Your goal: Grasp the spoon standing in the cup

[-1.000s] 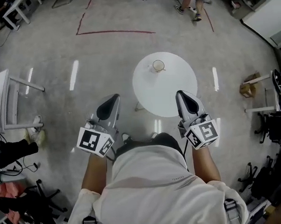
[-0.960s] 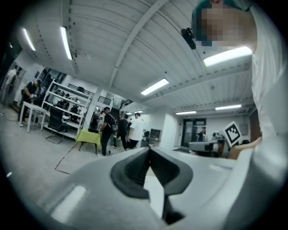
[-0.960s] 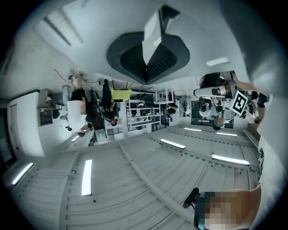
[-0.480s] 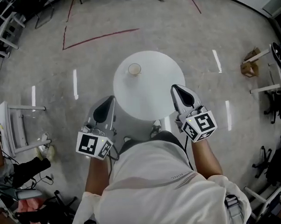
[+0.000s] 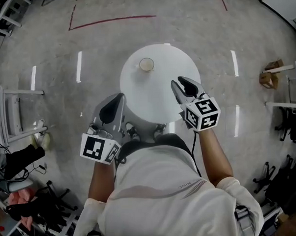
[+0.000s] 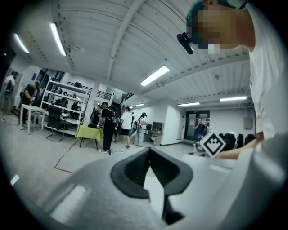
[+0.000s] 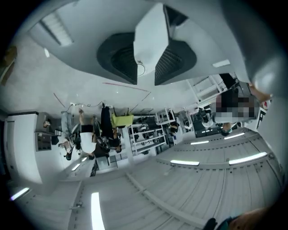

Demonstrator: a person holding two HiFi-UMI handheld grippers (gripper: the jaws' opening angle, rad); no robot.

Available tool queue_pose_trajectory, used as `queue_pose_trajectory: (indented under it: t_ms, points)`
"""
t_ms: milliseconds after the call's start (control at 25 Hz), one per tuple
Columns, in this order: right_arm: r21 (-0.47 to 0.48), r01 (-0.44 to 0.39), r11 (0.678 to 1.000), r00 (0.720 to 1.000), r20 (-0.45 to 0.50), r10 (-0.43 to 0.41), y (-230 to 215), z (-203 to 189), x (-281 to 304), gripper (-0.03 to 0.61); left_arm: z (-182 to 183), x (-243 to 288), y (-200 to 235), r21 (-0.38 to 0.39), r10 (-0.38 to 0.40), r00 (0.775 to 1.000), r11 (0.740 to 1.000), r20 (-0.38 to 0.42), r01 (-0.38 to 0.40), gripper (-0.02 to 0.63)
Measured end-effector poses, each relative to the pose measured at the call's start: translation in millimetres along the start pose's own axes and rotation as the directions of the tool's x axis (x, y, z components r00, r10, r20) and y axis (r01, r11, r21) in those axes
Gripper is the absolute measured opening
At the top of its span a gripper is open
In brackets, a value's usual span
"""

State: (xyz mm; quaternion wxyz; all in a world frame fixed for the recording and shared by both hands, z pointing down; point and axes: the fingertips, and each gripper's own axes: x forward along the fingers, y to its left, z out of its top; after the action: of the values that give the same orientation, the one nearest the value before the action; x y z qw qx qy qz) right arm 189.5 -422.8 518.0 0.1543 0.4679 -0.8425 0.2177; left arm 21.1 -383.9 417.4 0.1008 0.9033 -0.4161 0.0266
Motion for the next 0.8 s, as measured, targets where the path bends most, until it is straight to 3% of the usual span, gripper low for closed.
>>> queue_pose_trajectory:
  t_ms: [40,280,680,800]
  points:
    - [0.003,-0.010,1.000,0.999,-0.044,0.010,0.3,-8.0,19.4,0.135,-1.9,0.7,3.9,-0.006,0.004,1.000,1.000,-0.001,-0.004,0.002]
    - [0.058,0.019,0.998,0.973,-0.232,-0.005,-4.9,-57.8,124.2,0.153,-25.8,-13.1,52.4,-0.064,0.075,0.997,0.995,-0.022,-0.076,0.002]
    - [0.121,0.108,0.987,0.925,-0.376,-0.055,-21.4,-111.5,217.0,0.153,-57.7,-28.3,104.4,-0.117,0.124,0.990,0.984,-0.066,-0.131,0.002]
    - [0.173,0.122,0.977,0.920,-0.389,-0.046,-28.6,-120.3,231.4,0.126,-63.4,-25.9,111.2,-0.122,0.124,0.989,0.984,-0.078,-0.133,0.003]
